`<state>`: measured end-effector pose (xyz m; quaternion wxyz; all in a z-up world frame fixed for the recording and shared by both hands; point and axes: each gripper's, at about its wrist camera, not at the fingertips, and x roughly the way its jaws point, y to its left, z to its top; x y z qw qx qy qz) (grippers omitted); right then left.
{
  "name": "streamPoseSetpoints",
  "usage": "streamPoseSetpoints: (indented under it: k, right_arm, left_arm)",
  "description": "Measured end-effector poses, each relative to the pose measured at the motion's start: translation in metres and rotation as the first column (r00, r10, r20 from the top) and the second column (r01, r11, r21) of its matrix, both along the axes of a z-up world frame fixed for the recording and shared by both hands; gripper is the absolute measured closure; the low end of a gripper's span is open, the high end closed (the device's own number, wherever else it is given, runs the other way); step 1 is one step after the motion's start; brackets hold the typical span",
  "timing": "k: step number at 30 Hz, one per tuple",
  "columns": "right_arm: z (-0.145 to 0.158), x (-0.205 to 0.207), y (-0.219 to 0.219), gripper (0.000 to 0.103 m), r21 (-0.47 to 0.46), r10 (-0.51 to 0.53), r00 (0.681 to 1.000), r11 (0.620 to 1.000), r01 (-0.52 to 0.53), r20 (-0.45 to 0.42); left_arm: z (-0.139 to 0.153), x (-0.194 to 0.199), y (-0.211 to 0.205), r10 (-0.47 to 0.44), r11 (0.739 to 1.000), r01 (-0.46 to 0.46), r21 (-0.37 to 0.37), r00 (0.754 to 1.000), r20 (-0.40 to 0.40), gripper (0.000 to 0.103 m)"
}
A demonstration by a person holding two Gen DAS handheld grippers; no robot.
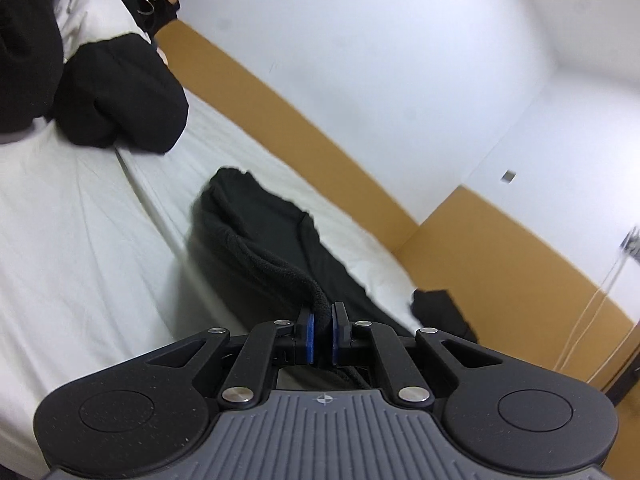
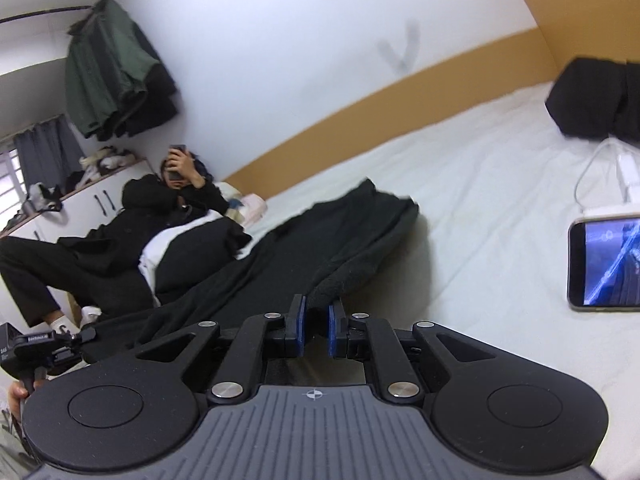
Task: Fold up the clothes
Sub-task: 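Lift the held black fleece end with both grippers and carry it over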
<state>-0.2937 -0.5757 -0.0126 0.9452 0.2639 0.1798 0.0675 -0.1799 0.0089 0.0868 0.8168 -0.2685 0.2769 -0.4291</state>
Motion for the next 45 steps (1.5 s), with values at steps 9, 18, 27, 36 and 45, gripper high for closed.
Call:
streamPoseSetpoints:
  k: [9, 18, 27, 36, 45]
  right_arm:
    - [0.022, -0.028, 0.001, 0.092, -0.016, 0.024, 0.999, 1.000, -0.025, -0.030]
    - [0.028, 0.012, -0.015, 0.092, 0.025, 0.008, 0.998, 1.000, -0.007, -0.069]
    - [-0.016, 0.100, -0.032, 0.091, 0.074, -0.036, 0.972, 0.996, 0.055, -0.234]
    - [-0.056, 0.162, -0.029, 0.082, 0.009, -0.091, 0.927, 0.995, 0.101, -0.364]
    - [-0.031, 0.156, -0.022, 0.040, -0.083, 0.080, 0.929, 0.990, -0.117, -0.360]
  left_arm:
    - [-0.004, -0.036, 0.038, 0.016, 1.000, -0.016, -0.018, 1.000, -0.027, 0.096]
    - [0.006, 0.022, 0.011, -0.012, 1.000, 0.011, -0.011, 0.998, -0.058, 0.096]
    - [-0.032, 0.117, -0.039, 0.045, 0.997, -0.024, 0.080, 0.958, -0.283, 0.095]
    - [-0.088, 0.190, -0.083, 0.119, 0.969, -0.016, 0.245, 0.905, -0.409, 0.094]
    - [-0.078, 0.219, -0.103, 0.084, 0.977, 0.025, 0.211, 0.867, -0.492, 0.065]
